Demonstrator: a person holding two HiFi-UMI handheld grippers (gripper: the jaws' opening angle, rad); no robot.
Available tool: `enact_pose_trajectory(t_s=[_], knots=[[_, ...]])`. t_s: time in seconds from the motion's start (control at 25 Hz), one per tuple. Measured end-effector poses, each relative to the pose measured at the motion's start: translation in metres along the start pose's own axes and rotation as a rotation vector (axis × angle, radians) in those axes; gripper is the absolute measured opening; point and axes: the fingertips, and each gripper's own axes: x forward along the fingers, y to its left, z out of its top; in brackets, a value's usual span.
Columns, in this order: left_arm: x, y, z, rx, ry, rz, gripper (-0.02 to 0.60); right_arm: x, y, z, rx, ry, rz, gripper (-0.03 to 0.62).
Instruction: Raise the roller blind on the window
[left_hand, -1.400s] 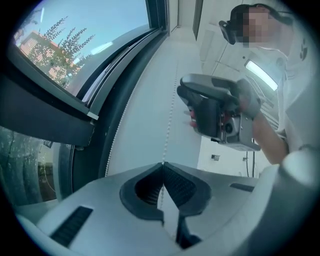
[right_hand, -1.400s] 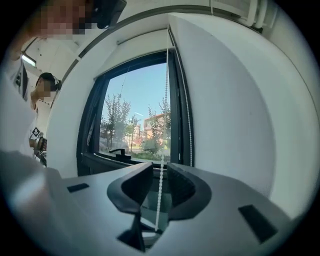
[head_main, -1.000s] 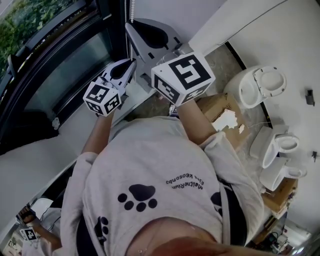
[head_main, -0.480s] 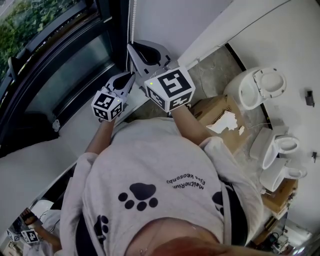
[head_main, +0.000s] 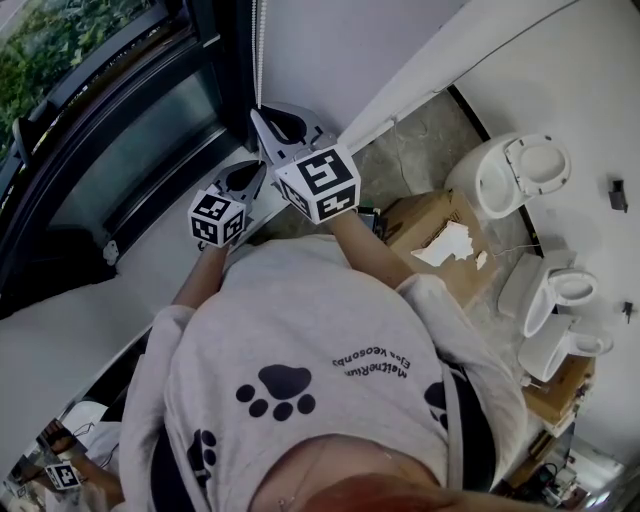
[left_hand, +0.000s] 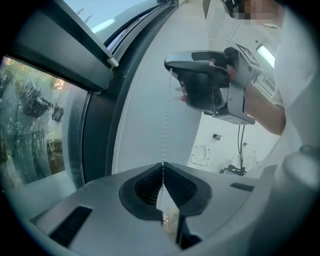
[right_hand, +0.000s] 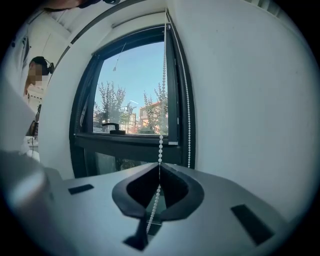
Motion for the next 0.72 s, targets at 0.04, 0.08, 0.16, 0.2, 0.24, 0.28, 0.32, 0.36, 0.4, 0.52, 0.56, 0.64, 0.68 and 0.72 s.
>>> enact_pose_trajectory(t_s=[0.04,0.08,0.16,0.2,0.24,0.28,0.32,0.36,0.4,0.52,0.56,0.64,0.68,0.72], knots=[[0.000,-0.002,-0.001,0.003,0.006,-0.012,0.013,0.001,0.000,-0.002,0.000,0.000,-0.001,0.009],[0.000,-0.004,0.000,0.008,0.005,-0.023,0.017,0.001,0.000,-0.002,0.001,-0.002,-0.001,0.009],[-0.002,-0.007,0.010,0.015,-0.012,-0.035,0.024,0.001,0.000,-0.002,0.007,-0.004,0.002,0.009],[-0.004,-0.007,0.018,0.014,-0.024,-0.040,0.056,0.001,0.000,-0.001,0.010,-0.004,0.003,0.009],[-0.005,-0.007,0.027,0.014,-0.036,-0.045,0.082,0.001,0.000,-0.001,0.013,-0.005,0.005,0.009],[-0.007,-0.007,0.038,0.016,-0.048,-0.046,0.084,0.001,0.000,-0.001,0.015,-0.007,0.005,0.009],[-0.010,-0.006,0.050,0.021,-0.064,-0.042,0.084,0.001,0.000,-0.001,0.016,-0.008,0.006,0.009],[-0.013,-0.005,0.062,0.026,-0.083,-0.033,0.084,0.001,0.000,-0.002,0.017,-0.009,0.006,0.009],[-0.018,-0.003,0.075,0.033,-0.104,-0.022,0.084,0.001,0.001,-0.002,0.017,-0.010,0.007,0.009],[-0.029,0.002,0.110,0.077,-0.151,0.014,0.084,0.002,0.000,-0.002,0.017,-0.012,0.008,0.009],[-0.033,0.003,0.119,0.092,-0.159,0.024,0.084,0.002,0.000,-0.001,0.018,-0.013,0.006,0.009],[-0.043,0.004,0.137,0.112,-0.179,0.043,0.084,0.001,-0.001,-0.001,0.017,-0.013,0.003,0.009],[-0.048,0.004,0.146,0.120,-0.191,0.054,0.084,0.001,-0.001,-0.001,0.016,-0.013,0.001,0.009],[-0.053,0.003,0.156,0.130,-0.203,0.064,0.084,0.001,-0.002,-0.001,0.013,-0.013,-0.001,0.009]])
